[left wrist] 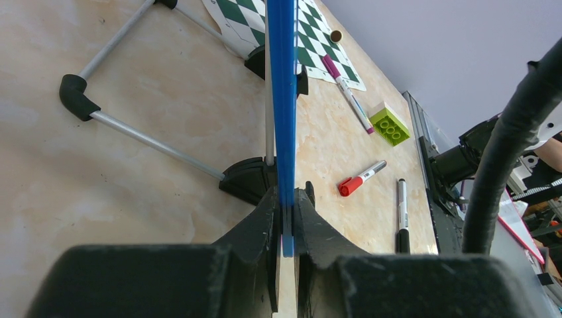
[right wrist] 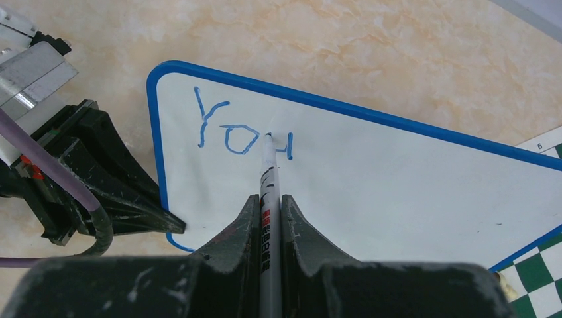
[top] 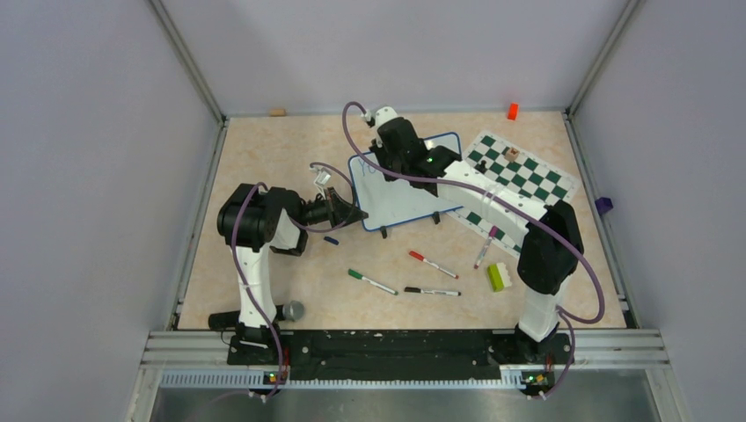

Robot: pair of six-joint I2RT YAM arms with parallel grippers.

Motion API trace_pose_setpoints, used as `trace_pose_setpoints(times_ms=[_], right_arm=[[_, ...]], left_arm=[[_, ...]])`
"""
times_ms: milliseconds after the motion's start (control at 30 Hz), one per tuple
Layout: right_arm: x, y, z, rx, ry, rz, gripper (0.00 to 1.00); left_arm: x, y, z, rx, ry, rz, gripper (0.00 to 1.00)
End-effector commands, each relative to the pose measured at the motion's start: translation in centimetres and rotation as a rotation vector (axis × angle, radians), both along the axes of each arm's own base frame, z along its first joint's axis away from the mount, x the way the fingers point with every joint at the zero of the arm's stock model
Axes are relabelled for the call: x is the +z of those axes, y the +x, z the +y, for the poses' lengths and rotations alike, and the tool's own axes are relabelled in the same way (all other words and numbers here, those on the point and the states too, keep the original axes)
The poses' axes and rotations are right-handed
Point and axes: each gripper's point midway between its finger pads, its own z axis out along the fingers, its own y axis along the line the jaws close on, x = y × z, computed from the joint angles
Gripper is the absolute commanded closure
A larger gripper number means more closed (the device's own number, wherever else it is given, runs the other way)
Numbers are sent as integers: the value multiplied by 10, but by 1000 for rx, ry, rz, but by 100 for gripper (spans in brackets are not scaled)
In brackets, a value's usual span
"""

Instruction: Write a sentence on the whiteboard

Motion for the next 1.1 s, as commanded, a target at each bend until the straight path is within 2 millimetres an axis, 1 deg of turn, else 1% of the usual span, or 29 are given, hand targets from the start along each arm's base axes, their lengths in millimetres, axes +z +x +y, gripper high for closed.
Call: trace_pose_setpoints(times_ms=[0,233,367,500,600,667,800,1033,1067], right_arm=[[11,0,-10,-10,1,-17,100],[7,-3,-12,-9,-6,-6,100],[11,-2,-12,-12,0,-14,100],[26,-5,-9,2,36,-29,100],[46,-10,-8,18,86,-55,100],[56,-13,-9,24,114,-71,100],[63,-16,-16,8,130,-101,100],[69,-9,-30,-57,136,-161,100],[73,-8,-31,-61,152,-174,100]], left_arm=[[18,-15,-6,-78,-5,-121,94],[17,-15,-6,-79,-5,-120,94],[17,-15,-6,-78,-5,-120,94],[17,-15,-6,-79,-5,-120,94],[18,-15,-6,-77,-4,-123,94],[17,-15,-5,-76,-4,-120,94],[18,-15,-5,-77,-4,-122,94],[17,-15,-6,-77,-4,-122,94],[17,-15,-6,-77,-4,-121,94]])
